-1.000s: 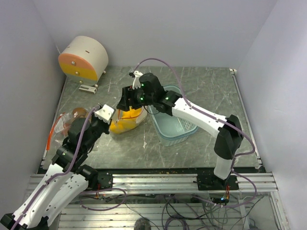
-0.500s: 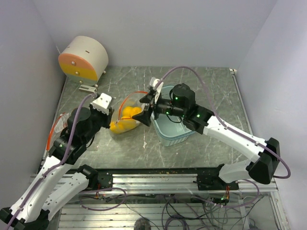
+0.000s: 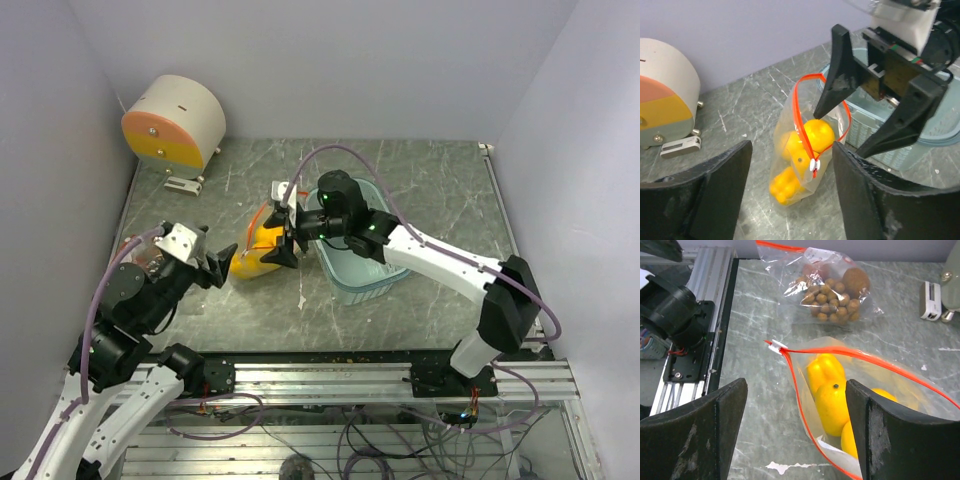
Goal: Place the food in the zip-top bag and seal the zipper
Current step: Pick up the zipper food storage bag at the center of the board.
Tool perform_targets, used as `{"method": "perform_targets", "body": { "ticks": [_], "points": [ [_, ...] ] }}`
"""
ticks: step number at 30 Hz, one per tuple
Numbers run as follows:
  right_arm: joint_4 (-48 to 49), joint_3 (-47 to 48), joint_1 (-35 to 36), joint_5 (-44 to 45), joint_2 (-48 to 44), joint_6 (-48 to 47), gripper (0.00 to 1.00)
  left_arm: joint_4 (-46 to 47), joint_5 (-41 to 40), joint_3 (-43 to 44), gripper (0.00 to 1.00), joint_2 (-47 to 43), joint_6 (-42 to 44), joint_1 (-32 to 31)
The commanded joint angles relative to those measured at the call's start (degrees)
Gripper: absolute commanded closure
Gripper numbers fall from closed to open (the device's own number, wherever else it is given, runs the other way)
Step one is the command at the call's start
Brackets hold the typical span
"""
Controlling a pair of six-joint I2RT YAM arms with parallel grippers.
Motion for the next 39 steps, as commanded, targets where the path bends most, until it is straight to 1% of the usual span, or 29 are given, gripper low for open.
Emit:
{"method": "perform_targets", "body": {
  "ticks": [1, 2, 4, 6, 10, 13, 15, 16, 17, 21, 25, 30, 35, 39],
  "points": [
    [0.0, 3.2, 0.0, -5.4, 3.0, -1.3, 0.23, -2.5, 5.2, -0.8, 0.28, -0.3, 2.3, -0.3],
    [-0.6, 3.7, 0.0, -6.2, 3.6, -1.4, 0.27, -3.0, 5.7, -0.7, 0.31, -0.2, 2.5, -0.2],
    [-0.9, 3.7, 0.0, -7.0, 4.5, -1.3, 0.41, -4.1, 6.6, -0.1, 0.37, 0.3, 3.0, -0.3],
    [-0.2, 3.1, 0.0, -6.8, 4.8, -0.8, 0.45, -5.1, 7.8, 0.4, 0.41, 0.7, 3.2, -0.3],
    [-1.0, 3.9, 0.1, -8.8, 6.5, -0.4, 0.5, -6.4, 10.0, 0.3, 0.42, 1.2, 3.3, -0.3],
    [-2.0, 5.9, -0.1, -8.9, 8.5, 1.1, 0.61, -7.0, 10.1, -0.6, 0.42, 1.4, 3.4, -0.3],
    [-4.3, 8.5, -0.2, -8.7, 10.2, 1.8, 0.91, -7.2, 9.5, -1.4, 0.43, 1.7, 3.5, -0.3],
    [-5.6, 9.9, -0.2, -8.7, 11.2, 2.0, 0.99, -7.3, 9.3, -1.5, 0.44, 2.0, 3.5, -0.3],
    [-6.4, 11.0, -0.3, -8.7, 12.0, 2.4, 1.0, -7.4, 9.2, -1.7, 0.44, 2.3, 3.6, -0.3],
    [-6.5, 12.8, -0.4, -9.5, 12.7, 5.1, 1.0, -7.4, 7.1, -2.1, 0.44, 3.4, 4.0, -0.3],
    [-5.7, 12.1, -1.0, -8.4, 10.6, 8.1, 1.0, -8.0, 3.4, -1.8, 0.38, 5.2, 4.8, -0.3],
    [-3.5, 10.4, -3.0, -10.6, 7.7, 11.6, 1.0, -8.5, 1.2, -1.6, 0.34, 7.2, 6.4, -0.3],
    [-1.1, 9.4, -4.0, -13.7, 6.3, 13.9, 1.0, -7.4, 3.1, -2.9, 0.23, 8.3, 7.9, -0.2],
    [-0.6, 9.3, -4.0, -17.3, 6.0, 14.1, 1.0, -4.5, 3.6, -3.9, 0.21, 8.1, 8.2, -0.3]
  ]
}}
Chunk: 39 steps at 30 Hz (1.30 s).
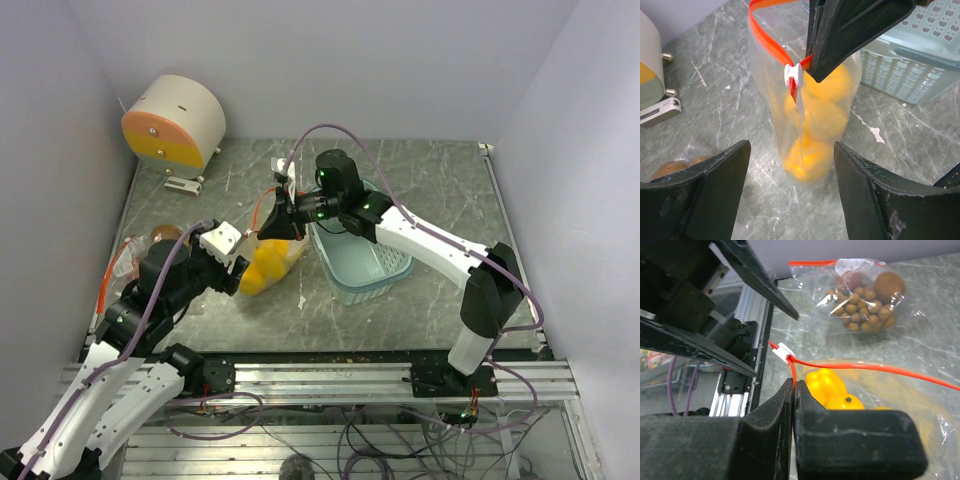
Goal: Place the food in the zip-top bag and seal the zipper
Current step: Pick up the zipper food storage bag at the center of the board.
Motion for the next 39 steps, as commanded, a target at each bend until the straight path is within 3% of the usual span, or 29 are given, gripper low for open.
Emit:
{"method": "perform_targets", "body": {
  "ticks": [1, 9, 13, 16, 20, 21, 26, 29, 31, 39],
  "points": [
    [2.9, -0.7, 0.2, -6.0, -2.1, 1.8, 1.0, 4.2, 0.8, -1.6, 0.21, -0.3, 1.9, -0.2],
    [3.1, -1.7, 0.1, -8.4, -2.6, 1.3, 1.0, 10.5, 0.4, -2.3, 0.22, 2.2, 2.3, -0.3],
    [2.8, -2.3, 0.3, -9.3, -2.8, 1.1, 1.0, 11.8, 1.6, -3.1, 0.28, 3.5, 1.5, -0.3],
    [2.3, -2.5, 0.5, -9.6, -2.9, 0.6, 1.0, 12.5, 1.8, -3.5, 0.49, 4.1, 0.9, -0.3],
    [1.2, -2.1, 0.6, -8.7, -2.7, 0.0, 1.0, 11.7, 0.3, -2.8, 0.92, 4.4, -0.3, -0.3],
    [0.7, -1.8, 0.6, -8.4, -2.6, -0.4, 1.0, 11.4, -0.3, -2.6, 0.93, 4.2, -0.6, -0.3],
    [-3.1, -1.9, 0.4, -2.0, -5.8, -6.1, 0.76, 9.2, -2.1, -1.4, 0.93, 2.8, -1.0, -0.3],
    [-1.2, -4.2, 0.3, -1.3, -10.5, -9.7, 0.37, 8.1, -2.0, -1.1, 0.93, 2.1, -1.1, -0.2],
    [2.6, -6.8, 0.3, -1.2, -13.2, -10.1, 0.24, 7.5, 0.0, -1.2, 0.93, 1.5, -1.2, -0.3],
    [8.0, -4.2, 0.3, -12.5, -10.0, -9.4, 0.27, 4.4, 9.0, 0.5, 0.93, -1.2, -2.4, -0.3]
  ]
}}
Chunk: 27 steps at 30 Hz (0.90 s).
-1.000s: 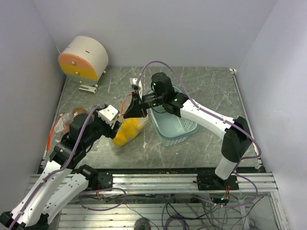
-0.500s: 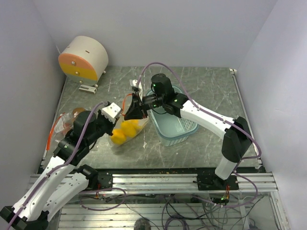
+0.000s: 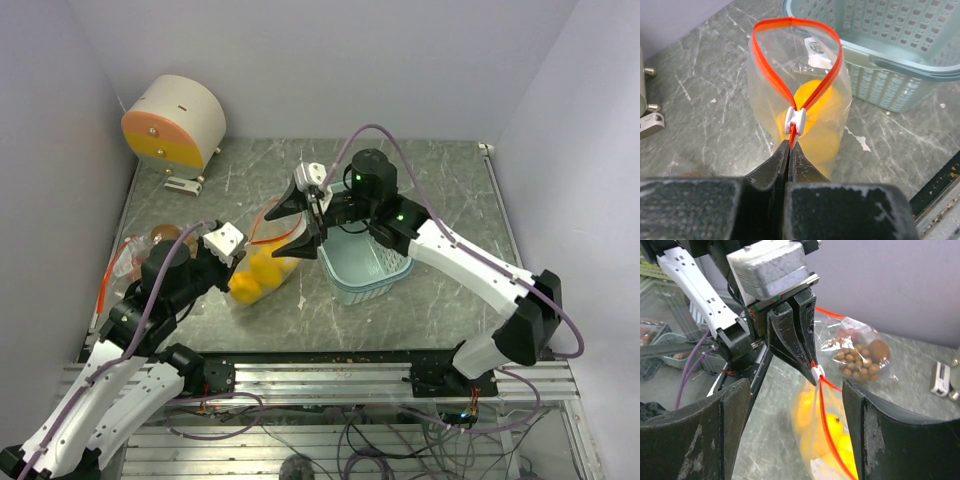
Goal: Place the food in the zip-top bag and seal the zipper
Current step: Pick up the zipper food storage bag at the center of the board.
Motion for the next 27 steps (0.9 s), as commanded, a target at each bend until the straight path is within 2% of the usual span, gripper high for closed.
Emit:
{"method": "perform_targets", "body": {
  "ticks": [1, 4, 17, 27],
  "points": [
    [3.0, 3.5, -0.1, -8.2, 5.7, -0.3, 0.28, -1.0, 6.1, 3.2, 0.93, -1.9, -1.3, 0.0],
    [6.6, 4.7, 0.0, -11.0, 8.9, 2.5, 0.33, -2.2, 5.6, 3.3, 0.93, -2.0, -1.4, -0.1],
    [20.7, 4.8, 0.0, -13.3, 14.4, 14.0, 0.45, -4.0, 4.6, 3.7, 0.93, -2.4, -1.4, -0.1],
    [25.0, 5.8, 0.8, -14.6, 18.9, 18.5, 0.52, -4.7, 3.9, 4.0, 0.93, -2.7, -1.3, -0.1]
  ]
}}
